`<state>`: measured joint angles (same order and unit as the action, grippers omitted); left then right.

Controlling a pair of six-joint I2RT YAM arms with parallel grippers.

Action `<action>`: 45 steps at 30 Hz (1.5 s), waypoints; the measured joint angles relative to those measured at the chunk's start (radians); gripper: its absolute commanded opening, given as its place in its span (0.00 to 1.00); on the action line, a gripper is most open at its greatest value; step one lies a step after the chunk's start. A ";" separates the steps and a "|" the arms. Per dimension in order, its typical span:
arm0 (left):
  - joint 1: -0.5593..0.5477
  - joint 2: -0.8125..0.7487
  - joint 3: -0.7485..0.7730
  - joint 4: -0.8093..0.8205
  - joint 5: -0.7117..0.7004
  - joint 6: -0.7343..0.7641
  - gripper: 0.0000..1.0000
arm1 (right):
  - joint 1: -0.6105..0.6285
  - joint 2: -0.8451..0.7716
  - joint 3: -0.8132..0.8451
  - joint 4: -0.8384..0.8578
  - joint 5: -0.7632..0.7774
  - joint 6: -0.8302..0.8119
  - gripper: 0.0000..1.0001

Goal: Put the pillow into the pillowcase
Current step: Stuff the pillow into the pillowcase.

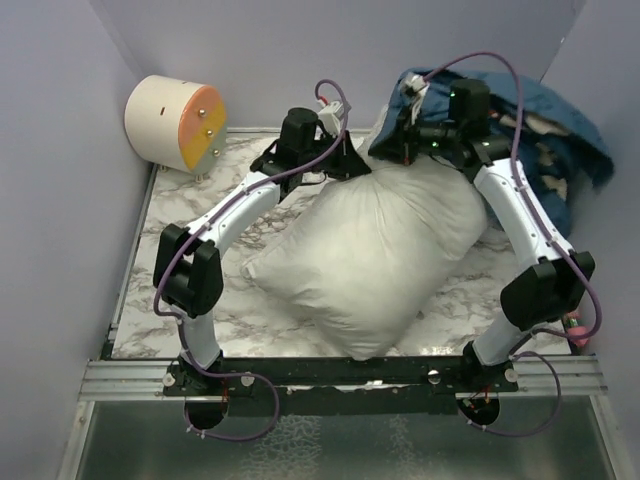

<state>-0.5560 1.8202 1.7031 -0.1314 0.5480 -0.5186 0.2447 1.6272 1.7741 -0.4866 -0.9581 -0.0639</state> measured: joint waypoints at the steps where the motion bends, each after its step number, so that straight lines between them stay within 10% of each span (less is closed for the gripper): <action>1: 0.020 0.011 -0.043 0.025 0.006 -0.024 0.00 | 0.010 0.018 -0.026 -0.024 0.016 -0.023 0.01; 9: 0.121 0.065 -0.237 0.165 0.109 -0.164 0.00 | 0.126 0.052 -0.184 -0.129 0.153 -0.156 0.03; 16: 0.120 0.086 -0.219 0.197 0.153 -0.099 0.00 | 0.126 0.059 -0.097 -0.212 0.153 -0.230 0.73; 19: 0.137 0.088 -0.219 0.183 0.167 -0.052 0.00 | 0.087 0.033 -0.076 -0.222 0.117 -0.251 0.85; 27: 0.175 0.087 -0.240 0.163 0.174 0.038 0.00 | -0.261 -0.135 -0.150 -0.165 0.046 -0.274 0.90; 34: 0.180 0.069 -0.282 0.204 0.175 0.049 0.00 | -0.243 -0.166 -0.371 -0.093 0.179 -0.340 0.89; 45: 0.180 0.046 -0.338 0.282 0.176 0.039 0.00 | -0.243 -0.091 -0.436 0.091 0.524 -0.377 0.51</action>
<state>-0.3759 1.8664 1.3655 0.1501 0.7242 -0.4801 0.0013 1.5360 1.3380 -0.3954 -0.4343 -0.4412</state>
